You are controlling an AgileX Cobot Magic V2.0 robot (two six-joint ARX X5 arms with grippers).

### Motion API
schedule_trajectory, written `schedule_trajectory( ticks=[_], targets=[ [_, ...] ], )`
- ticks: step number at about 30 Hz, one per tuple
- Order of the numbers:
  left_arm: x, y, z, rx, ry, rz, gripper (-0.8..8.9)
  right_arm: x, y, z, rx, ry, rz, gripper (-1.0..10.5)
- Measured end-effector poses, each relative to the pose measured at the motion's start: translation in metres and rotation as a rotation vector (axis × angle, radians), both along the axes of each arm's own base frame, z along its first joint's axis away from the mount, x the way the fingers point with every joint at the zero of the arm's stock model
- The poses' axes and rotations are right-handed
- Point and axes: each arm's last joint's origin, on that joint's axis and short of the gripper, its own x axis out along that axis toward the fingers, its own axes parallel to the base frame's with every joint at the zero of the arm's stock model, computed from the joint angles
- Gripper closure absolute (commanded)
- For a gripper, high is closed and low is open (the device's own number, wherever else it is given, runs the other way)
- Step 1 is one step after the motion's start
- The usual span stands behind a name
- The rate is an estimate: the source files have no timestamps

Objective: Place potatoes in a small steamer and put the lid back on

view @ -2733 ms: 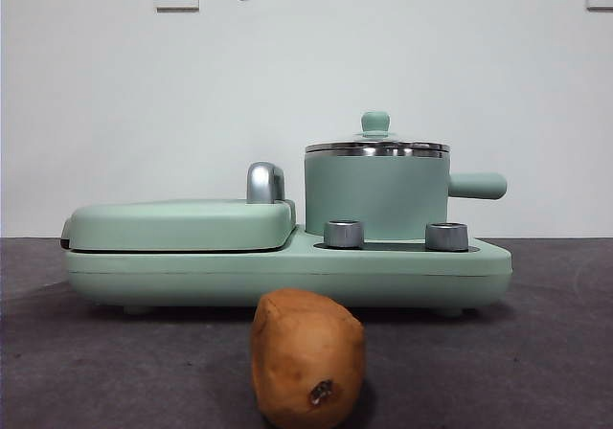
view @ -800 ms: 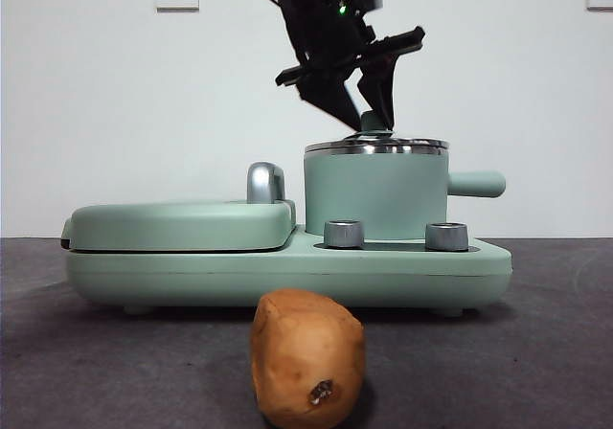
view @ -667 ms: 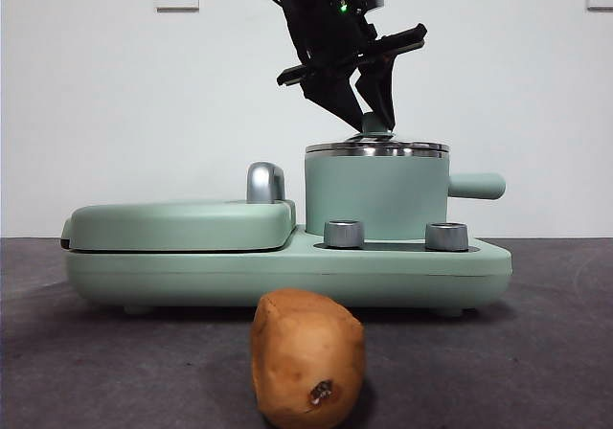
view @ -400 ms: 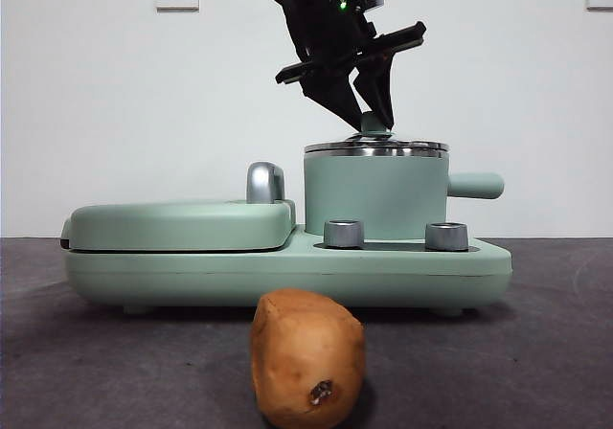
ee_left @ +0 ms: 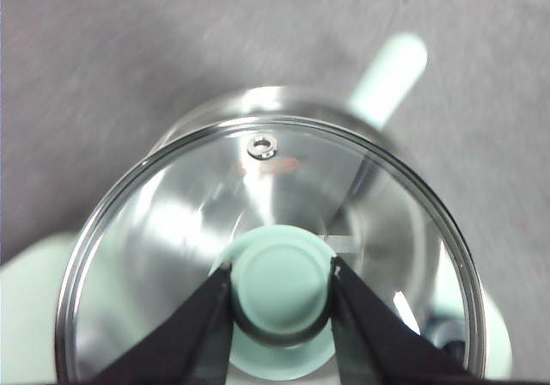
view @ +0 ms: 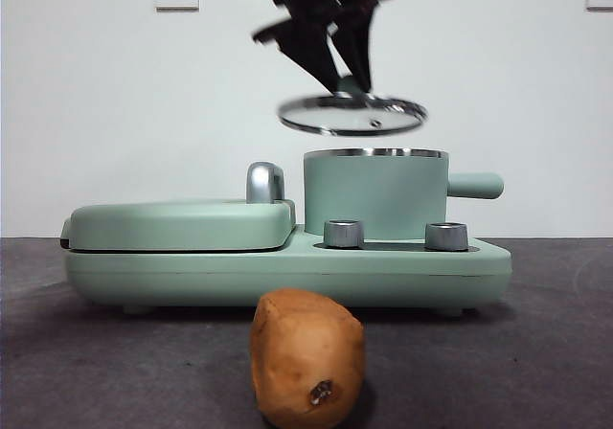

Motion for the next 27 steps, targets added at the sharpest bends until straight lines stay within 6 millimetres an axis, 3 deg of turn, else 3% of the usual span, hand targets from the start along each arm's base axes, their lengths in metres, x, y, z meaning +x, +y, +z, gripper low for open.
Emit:
schedule_trajectory(
  ticks=[7,13,27],
  targets=[
    [-0.031,0.039,0.05,-0.002,-0.019,0.018,7.99,0.005,0.013,-0.002,-0.08,0.091,0.021,4.8],
    [-0.059,0.071,0.082,-0.005,-0.027,0.041,7.99,0.02,0.037,0.0,-0.175,0.172,0.056,4.8],
    [-0.122,0.134,0.126,-0.007,-0.037,0.093,7.99,0.045,0.137,-0.026,-0.41,0.365,0.177,4.8]
  ],
)
